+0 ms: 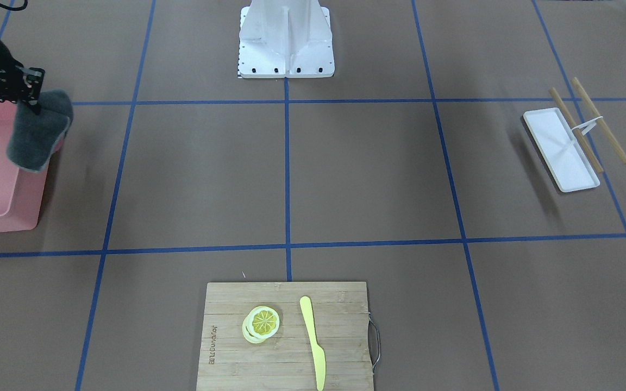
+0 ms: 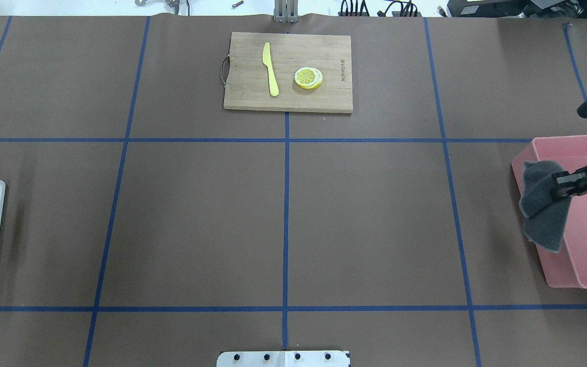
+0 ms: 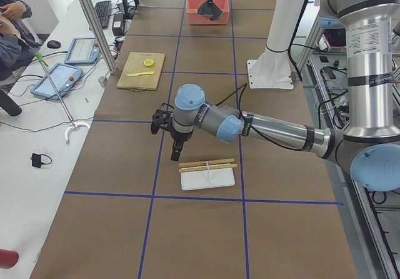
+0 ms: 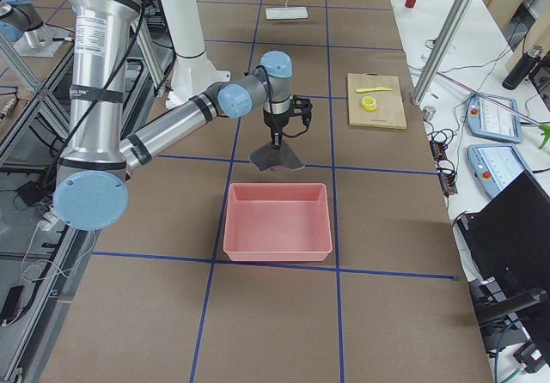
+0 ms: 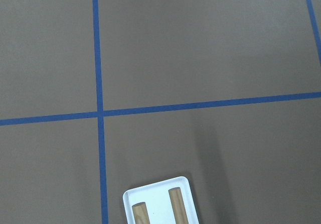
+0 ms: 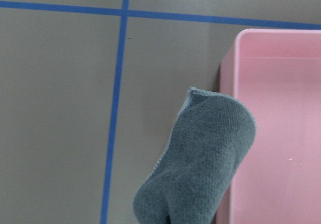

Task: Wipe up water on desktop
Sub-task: 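Carry the grey cloth with the right gripper over the pink bin, then release the grey cloth into the pink bin and withdraw the right gripper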

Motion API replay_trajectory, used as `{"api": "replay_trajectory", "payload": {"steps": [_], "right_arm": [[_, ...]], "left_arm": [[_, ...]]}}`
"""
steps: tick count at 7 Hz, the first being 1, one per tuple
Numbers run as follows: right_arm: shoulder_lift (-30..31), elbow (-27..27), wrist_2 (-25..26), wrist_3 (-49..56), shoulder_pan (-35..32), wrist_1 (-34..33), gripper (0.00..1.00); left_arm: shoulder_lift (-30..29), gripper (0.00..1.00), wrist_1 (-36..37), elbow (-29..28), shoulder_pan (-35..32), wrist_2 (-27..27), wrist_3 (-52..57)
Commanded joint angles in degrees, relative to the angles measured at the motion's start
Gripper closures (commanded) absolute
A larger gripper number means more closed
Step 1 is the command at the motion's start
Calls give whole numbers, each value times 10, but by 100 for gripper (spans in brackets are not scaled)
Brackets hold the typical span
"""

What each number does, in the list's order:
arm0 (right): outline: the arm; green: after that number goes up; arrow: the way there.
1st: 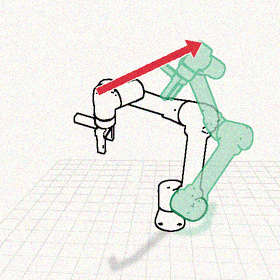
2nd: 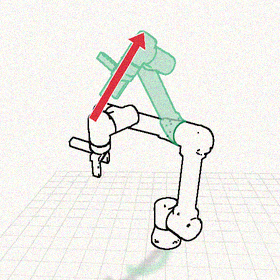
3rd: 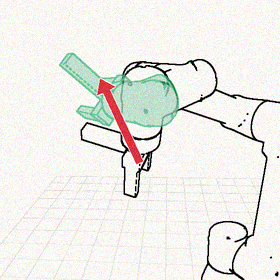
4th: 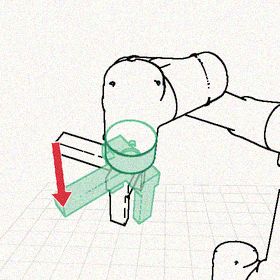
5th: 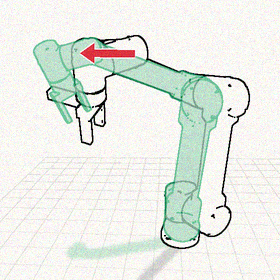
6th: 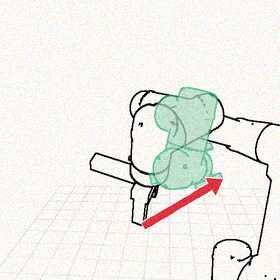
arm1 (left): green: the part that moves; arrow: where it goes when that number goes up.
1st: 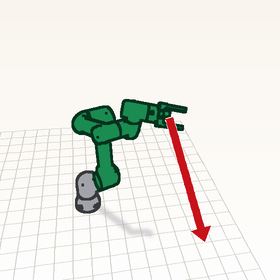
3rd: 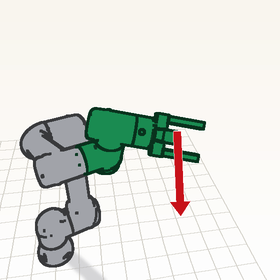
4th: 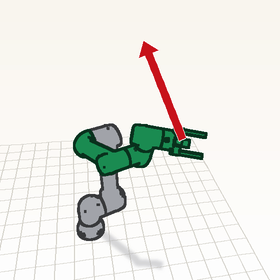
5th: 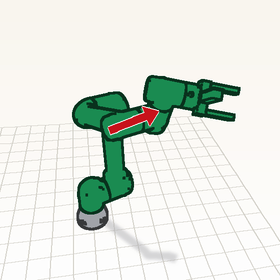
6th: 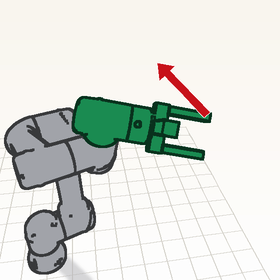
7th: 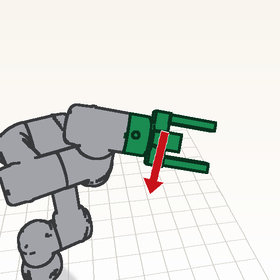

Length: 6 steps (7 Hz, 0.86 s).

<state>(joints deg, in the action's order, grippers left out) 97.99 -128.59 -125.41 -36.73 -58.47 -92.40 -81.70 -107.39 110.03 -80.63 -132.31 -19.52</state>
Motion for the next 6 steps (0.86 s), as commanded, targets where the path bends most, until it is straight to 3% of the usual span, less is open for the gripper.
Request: {"api": "replay_trajectory", "payload": {"steps": [1,3,6], "right_arm": [[32,31,-14,156,-113,-24,100],[27,60,-19,317,-188,-94,100],[18,122,-23,323,-188,-88,100]], "left_arm": [[4,2,-11,-1,1,0,0],[31,2,-10,1,1,2,0],[54,2,-7,2,10,2,0]]}}
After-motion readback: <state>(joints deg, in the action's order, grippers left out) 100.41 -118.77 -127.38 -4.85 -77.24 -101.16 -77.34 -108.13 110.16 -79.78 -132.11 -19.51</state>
